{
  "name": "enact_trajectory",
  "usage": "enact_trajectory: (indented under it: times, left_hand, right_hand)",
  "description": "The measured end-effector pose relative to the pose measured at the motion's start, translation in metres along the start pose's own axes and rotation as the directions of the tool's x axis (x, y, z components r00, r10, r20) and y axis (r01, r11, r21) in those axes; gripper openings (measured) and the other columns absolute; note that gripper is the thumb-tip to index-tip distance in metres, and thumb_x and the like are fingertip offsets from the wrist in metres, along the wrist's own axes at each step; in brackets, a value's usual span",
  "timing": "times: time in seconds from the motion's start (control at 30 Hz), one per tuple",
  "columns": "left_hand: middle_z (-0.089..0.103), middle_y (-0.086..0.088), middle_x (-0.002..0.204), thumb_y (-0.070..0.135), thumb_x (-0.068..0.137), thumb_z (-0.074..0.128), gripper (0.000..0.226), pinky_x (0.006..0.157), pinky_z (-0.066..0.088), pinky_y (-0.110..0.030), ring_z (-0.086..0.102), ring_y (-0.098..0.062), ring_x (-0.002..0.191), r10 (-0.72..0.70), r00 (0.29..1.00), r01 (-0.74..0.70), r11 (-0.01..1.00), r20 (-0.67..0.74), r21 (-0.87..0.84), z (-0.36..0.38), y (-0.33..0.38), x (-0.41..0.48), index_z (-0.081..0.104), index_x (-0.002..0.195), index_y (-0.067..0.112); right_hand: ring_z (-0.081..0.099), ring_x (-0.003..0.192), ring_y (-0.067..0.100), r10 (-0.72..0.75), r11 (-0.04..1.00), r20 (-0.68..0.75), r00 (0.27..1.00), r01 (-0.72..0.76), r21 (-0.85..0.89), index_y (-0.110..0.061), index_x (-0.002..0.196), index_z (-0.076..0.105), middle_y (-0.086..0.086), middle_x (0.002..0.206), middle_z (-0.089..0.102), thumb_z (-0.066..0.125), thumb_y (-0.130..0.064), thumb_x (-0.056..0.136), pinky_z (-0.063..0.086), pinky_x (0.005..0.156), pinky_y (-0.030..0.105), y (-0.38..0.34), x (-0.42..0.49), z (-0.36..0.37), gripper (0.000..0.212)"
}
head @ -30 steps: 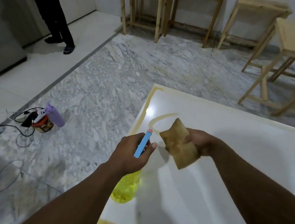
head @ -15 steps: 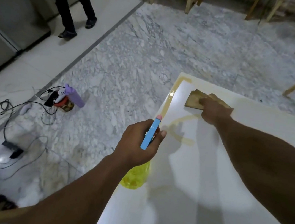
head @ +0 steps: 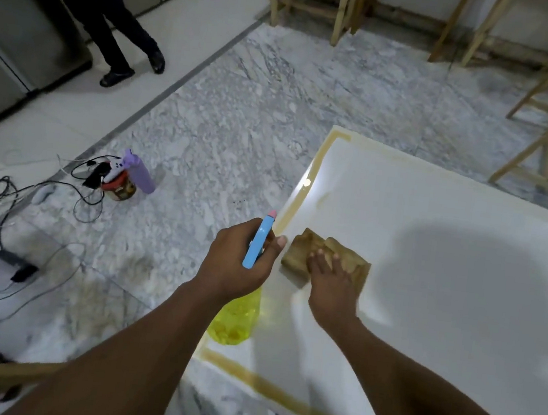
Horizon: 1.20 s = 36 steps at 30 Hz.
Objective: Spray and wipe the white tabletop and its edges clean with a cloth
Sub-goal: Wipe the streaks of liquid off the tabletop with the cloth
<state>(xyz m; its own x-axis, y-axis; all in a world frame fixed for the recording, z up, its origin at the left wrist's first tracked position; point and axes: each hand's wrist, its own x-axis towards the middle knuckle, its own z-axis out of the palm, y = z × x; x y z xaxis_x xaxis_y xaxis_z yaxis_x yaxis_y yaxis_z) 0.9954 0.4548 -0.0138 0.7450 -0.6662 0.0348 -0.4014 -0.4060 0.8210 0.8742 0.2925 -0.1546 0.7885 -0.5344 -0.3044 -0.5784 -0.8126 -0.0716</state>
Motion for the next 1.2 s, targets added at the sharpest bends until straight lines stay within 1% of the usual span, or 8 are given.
enact_trajectory:
  times: [0.27, 0.4, 0.5, 0.67, 0.83, 0.93, 1.07, 1.2]
  left_hand:
    - [0.068, -0.010, 0.067, 0.048, 0.096, 0.068, 0.033, 0.063, 0.061, -0.056, 0.072, -0.028, 0.060, -0.026, 1.000, 0.026, 1.000, 0.000, -0.007, -0.033, -0.007, -0.094, 0.061, 0.080, 0.020]
    - [0.067, -0.009, 0.065, 0.052, 0.094, 0.067, 0.035, 0.063, 0.062, -0.054, 0.072, -0.027, 0.059, -0.019, 1.000, 0.019, 1.000, 0.023, -0.009, -0.033, 0.000, -0.110, 0.059, 0.078, 0.022]
    - [0.069, -0.006, 0.068, 0.051, 0.096, 0.068, 0.034, 0.064, 0.062, -0.052, 0.073, -0.024, 0.061, -0.001, 1.000, 0.001, 1.000, 0.028, -0.001, -0.025, 0.009, -0.105, 0.060, 0.079, 0.023]
    - [0.066, -0.001, 0.067, 0.048, 0.097, 0.068, 0.032, 0.066, 0.064, -0.050, 0.073, -0.024, 0.063, 0.011, 0.997, -0.010, 1.000, 0.082, -0.019, -0.004, 0.021, -0.066, 0.056, 0.075, 0.028]
    - [0.066, -0.006, 0.067, 0.048, 0.098, 0.069, 0.034, 0.067, 0.064, -0.051, 0.072, -0.026, 0.062, -0.001, 0.997, 0.003, 1.000, 0.074, -0.027, 0.012, 0.026, -0.004, 0.054, 0.074, 0.029]
    - [0.065, -0.007, 0.068, 0.051, 0.095, 0.068, 0.033, 0.064, 0.064, -0.054, 0.071, -0.029, 0.064, -0.021, 0.999, 0.023, 0.999, 0.041, -0.033, 0.020, 0.025, 0.044, 0.055, 0.077, 0.027]
    - [0.066, -0.008, 0.071, 0.052, 0.095, 0.066, 0.034, 0.064, 0.063, -0.053, 0.071, -0.031, 0.063, -0.030, 0.999, 0.030, 0.999, -0.012, -0.027, 0.021, 0.021, 0.085, 0.058, 0.081, 0.022]
    - [0.065, -0.010, 0.068, 0.049, 0.097, 0.066, 0.033, 0.063, 0.061, -0.054, 0.071, -0.032, 0.060, -0.044, 0.999, 0.044, 0.999, -0.007, 0.003, 0.020, 0.012, 0.109, 0.059, 0.082, 0.020]
  right_hand:
    - [0.020, 0.151, 0.030, -0.094, 0.995, 0.117, 0.989, 0.095, 0.000, -0.021, 0.154, 0.028, 0.000, 0.164, 0.023, 0.040, -0.013, 0.098, 0.034, 0.113, 0.051, -0.084, -0.145, 0.033, 0.058]
    - [0.063, 0.111, 0.028, -0.036, 0.938, 0.133, 0.990, -0.013, 0.347, -0.023, 0.117, 0.063, 0.002, 0.120, 0.068, 0.048, -0.016, 0.090, 0.049, 0.085, 0.034, -0.064, -0.129, -0.013, 0.032]
    - [0.066, 0.085, 0.026, -0.035, 0.486, 0.305, 0.952, -0.250, 0.837, -0.014, 0.085, 0.070, 0.006, 0.088, 0.070, 0.056, -0.014, 0.068, 0.051, 0.074, 0.035, -0.029, -0.106, -0.063, 0.022]
    - [0.068, 0.099, 0.038, -0.089, -0.010, 0.571, 0.816, -0.574, 0.819, 0.002, 0.121, 0.059, 0.023, 0.115, 0.068, 0.056, -0.006, 0.087, 0.060, 0.073, 0.041, 0.031, -0.047, -0.089, 0.035]
    - [0.067, 0.104, 0.040, -0.037, 0.204, 0.509, 0.860, -0.492, 0.846, 0.004, 0.127, 0.057, 0.028, 0.121, 0.065, 0.063, -0.001, 0.072, 0.054, 0.093, 0.054, 0.076, 0.049, -0.120, 0.055]
    - [0.066, 0.080, 0.028, 0.071, 0.441, 0.304, 0.950, -0.304, 0.845, 0.006, 0.119, 0.062, 0.018, 0.101, 0.068, 0.049, 0.007, 0.084, 0.055, 0.072, 0.036, 0.094, 0.113, -0.170, 0.037]
    - [0.063, 0.080, 0.028, 0.149, 0.815, -0.014, 0.989, -0.115, 0.567, -0.009, 0.102, 0.066, 0.007, 0.086, 0.063, 0.050, -0.023, 0.095, 0.044, 0.073, 0.032, 0.098, 0.198, -0.221, 0.022]
    - [0.059, 0.109, 0.038, 0.118, 0.953, -0.086, 0.989, -0.088, 0.292, -0.015, 0.124, 0.059, 0.016, 0.118, 0.061, 0.046, -0.005, 0.088, 0.042, 0.082, 0.034, 0.102, 0.257, -0.199, 0.039]
